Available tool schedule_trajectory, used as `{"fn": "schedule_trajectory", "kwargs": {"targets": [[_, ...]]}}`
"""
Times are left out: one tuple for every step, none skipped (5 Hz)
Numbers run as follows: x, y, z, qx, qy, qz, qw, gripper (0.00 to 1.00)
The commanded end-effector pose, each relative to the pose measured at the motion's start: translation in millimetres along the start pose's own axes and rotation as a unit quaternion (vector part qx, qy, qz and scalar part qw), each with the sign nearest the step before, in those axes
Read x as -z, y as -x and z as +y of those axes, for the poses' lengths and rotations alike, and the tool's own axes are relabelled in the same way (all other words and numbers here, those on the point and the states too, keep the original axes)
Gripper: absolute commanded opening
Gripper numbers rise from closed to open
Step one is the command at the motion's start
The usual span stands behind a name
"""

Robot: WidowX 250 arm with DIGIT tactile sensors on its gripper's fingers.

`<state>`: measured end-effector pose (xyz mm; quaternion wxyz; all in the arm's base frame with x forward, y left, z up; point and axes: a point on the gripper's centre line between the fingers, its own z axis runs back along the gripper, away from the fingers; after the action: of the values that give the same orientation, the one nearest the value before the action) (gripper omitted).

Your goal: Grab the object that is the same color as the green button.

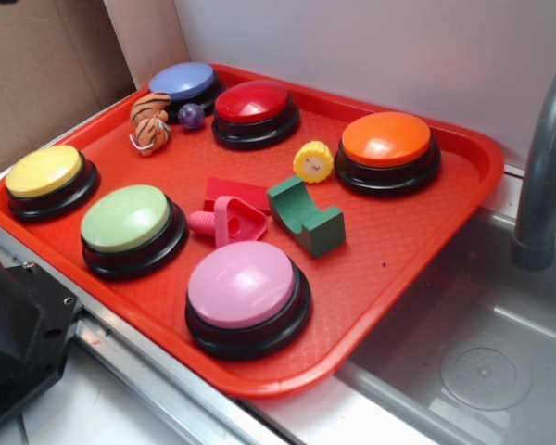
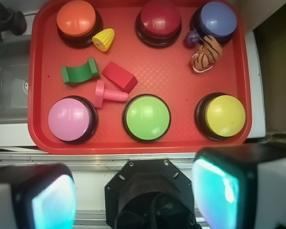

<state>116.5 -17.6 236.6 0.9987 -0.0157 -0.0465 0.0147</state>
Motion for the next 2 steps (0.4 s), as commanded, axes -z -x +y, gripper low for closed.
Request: {"fn": "schedule_trajectory", "kwargs": {"targets": [[0,0,0,0.0,0.0,0.0,1.0,1.0],[14,-20,-15,0.033,0.02,-0.032,0.999,1.0]]}}
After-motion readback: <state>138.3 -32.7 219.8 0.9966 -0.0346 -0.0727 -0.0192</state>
